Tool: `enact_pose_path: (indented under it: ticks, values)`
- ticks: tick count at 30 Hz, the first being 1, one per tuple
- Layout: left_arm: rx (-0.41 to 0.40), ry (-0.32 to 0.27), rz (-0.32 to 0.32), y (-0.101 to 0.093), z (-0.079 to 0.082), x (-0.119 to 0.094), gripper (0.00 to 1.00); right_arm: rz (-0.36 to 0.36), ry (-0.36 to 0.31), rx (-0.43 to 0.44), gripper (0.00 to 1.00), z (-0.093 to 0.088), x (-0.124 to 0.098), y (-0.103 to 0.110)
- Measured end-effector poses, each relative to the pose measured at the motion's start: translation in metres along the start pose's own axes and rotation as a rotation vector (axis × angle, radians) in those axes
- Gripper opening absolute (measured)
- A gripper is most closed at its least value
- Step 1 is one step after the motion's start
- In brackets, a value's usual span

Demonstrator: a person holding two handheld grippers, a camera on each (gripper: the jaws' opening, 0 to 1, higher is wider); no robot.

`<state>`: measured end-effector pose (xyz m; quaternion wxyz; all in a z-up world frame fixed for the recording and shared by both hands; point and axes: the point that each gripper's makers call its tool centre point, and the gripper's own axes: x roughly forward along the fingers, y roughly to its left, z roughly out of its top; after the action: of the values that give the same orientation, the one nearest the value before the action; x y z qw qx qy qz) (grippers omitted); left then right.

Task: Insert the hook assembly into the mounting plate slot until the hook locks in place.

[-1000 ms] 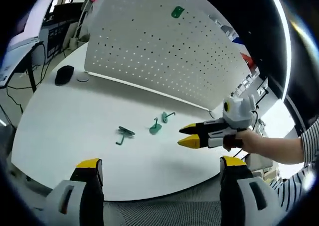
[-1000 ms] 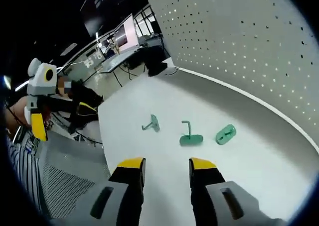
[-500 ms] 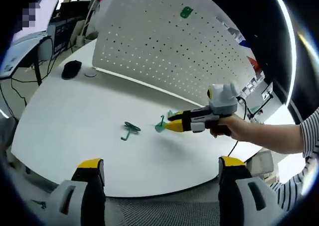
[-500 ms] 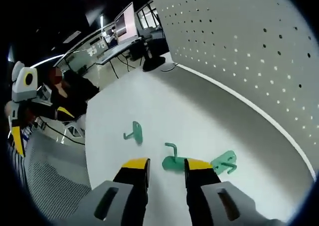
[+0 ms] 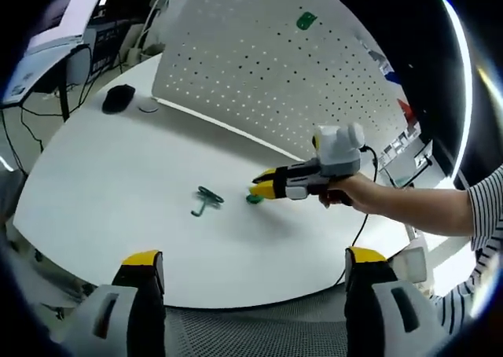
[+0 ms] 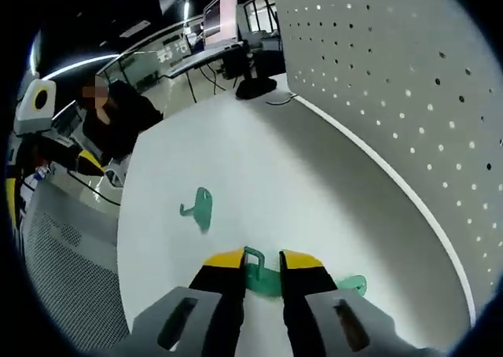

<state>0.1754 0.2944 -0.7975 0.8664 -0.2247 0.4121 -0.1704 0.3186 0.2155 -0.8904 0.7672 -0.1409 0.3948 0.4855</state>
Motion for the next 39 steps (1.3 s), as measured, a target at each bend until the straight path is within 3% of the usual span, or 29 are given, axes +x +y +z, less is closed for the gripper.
enact_pose_path:
  ticks: [3,6,16,29,36,39]
  values:
    - [-0.003,0.002,0.002,0.001,0.000,0.002,0.97,0.021,0.004,0.024,0.12,0.000,0.002,0.001]
    - [-0.001,0.006,-0.001,0.000,-0.001,0.003,0.97,0.030,0.021,-0.014,0.08,-0.002,0.004,0.004]
    - [0.002,0.021,-0.010,-0.001,-0.005,0.005,0.97,0.052,0.022,-0.021,0.02,0.003,0.004,0.010]
    - [0.009,0.018,-0.007,0.000,-0.004,0.001,0.97,0.066,0.021,0.012,0.00,0.004,0.000,0.019]
    - [0.034,0.002,-0.024,-0.015,0.004,-0.003,0.97,0.054,-0.019,0.083,0.00,0.014,-0.007,0.015]
    - [0.044,0.007,-0.030,-0.017,0.003,-0.003,0.97,0.046,-0.070,0.188,0.00,0.024,-0.013,0.010]
